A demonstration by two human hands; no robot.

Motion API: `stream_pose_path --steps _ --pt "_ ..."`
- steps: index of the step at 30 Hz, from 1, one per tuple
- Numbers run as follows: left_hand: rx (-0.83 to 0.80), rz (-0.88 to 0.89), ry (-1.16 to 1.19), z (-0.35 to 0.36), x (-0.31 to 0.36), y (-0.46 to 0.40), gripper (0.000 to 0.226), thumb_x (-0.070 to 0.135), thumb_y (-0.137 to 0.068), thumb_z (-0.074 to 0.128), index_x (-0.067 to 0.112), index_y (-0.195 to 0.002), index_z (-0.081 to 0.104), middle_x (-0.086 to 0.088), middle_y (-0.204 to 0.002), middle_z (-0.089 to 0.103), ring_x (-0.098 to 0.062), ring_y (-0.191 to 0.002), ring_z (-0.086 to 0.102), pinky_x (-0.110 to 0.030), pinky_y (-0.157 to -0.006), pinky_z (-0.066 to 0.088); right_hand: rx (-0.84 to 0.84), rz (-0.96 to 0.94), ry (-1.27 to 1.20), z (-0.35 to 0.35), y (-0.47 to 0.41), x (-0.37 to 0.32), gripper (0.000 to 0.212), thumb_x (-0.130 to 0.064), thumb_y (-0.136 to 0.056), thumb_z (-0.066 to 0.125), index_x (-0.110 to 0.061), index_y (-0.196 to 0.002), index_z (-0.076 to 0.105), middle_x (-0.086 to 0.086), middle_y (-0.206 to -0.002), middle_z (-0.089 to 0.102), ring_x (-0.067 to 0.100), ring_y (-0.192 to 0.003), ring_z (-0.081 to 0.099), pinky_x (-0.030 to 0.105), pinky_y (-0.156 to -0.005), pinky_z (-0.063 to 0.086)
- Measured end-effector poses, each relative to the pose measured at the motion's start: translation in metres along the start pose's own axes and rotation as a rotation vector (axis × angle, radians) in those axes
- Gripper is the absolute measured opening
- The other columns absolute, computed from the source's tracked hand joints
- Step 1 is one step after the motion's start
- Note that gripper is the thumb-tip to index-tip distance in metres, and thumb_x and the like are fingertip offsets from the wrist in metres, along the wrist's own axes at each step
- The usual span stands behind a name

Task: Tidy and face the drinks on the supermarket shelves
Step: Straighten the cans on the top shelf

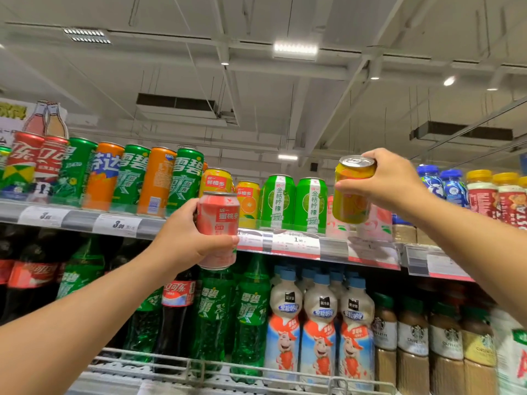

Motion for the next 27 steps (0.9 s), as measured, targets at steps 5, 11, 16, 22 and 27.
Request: stream_pose_path --steps 5,11,16,22,27 --pt "0.024 0.002 -0.011 -0.033 -0.002 0.001 0.065 0.036 -0.051 0.093 0.04 -0.105 0.057 0.015 -0.093 0.071 -0.004 -0.084 0.069 -0.027 -0.069 0.055 -0.06 -0.091 -0.124 -0.013 0.001 -0.059 0.045 -0.044 -0.064 0.085 -0.03 -0.095 0.056 -0.009 -0.088 0.06 0.013 -0.084 0.059 0.033 -0.074 0.051" --pt "-0.014 0.021 0.001 -0.075 -0.009 0.001 0.078 0.05 -0.038 0.088 0.041 -0.108 0.055 0.015 -0.096 0.071 0.0 -0.083 0.068 -0.024 -0.067 0.053 -0.155 -0.076 -0.292 0.033 0.013 -0.117 0.041 -0.033 -0.069 0.086 -0.02 -0.101 0.063 -0.003 -0.081 0.064 0.005 -0.062 0.055 0.015 -0.048 0.042" --pt "-0.074 0.029 0.023 -0.096 -0.027 0.0 0.076 0.048 -0.041 0.089 0.038 -0.109 0.057 0.018 -0.094 0.072 -0.001 -0.084 0.069 -0.024 -0.069 0.054 -0.219 -0.067 -0.279 0.083 0.017 -0.151 0.044 -0.037 -0.07 0.084 -0.015 -0.104 0.066 0.003 -0.084 0.066 0.012 -0.067 0.056 0.019 -0.048 0.04" --pt "-0.137 0.078 0.09 -0.104 -0.045 0.003 0.065 0.032 -0.052 0.095 0.043 -0.105 0.059 0.012 -0.098 0.072 -0.009 -0.085 0.071 -0.03 -0.071 0.056 -0.289 -0.006 -0.097 0.117 0.0 -0.163 0.049 -0.041 -0.077 0.079 -0.012 -0.11 0.057 0.011 -0.1 0.064 0.019 -0.079 0.059 0.028 -0.053 0.043" --pt "-0.159 0.085 0.12 -0.098 -0.05 -0.004 0.065 0.032 -0.054 0.094 0.045 -0.105 0.057 0.013 -0.098 0.072 -0.009 -0.085 0.071 -0.03 -0.07 0.058 -0.38 0.067 0.061 0.132 -0.009 -0.154 0.056 -0.042 -0.079 0.077 -0.009 -0.118 0.055 0.011 -0.105 0.063 0.024 -0.079 0.061 0.03 -0.055 0.048"
Point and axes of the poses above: each hand's wrist, its own y-axis away from the middle knuckle, its own z-axis out of the palm, x = y × z, the point moved 9 cm from there along -y, towards the middle knuckle
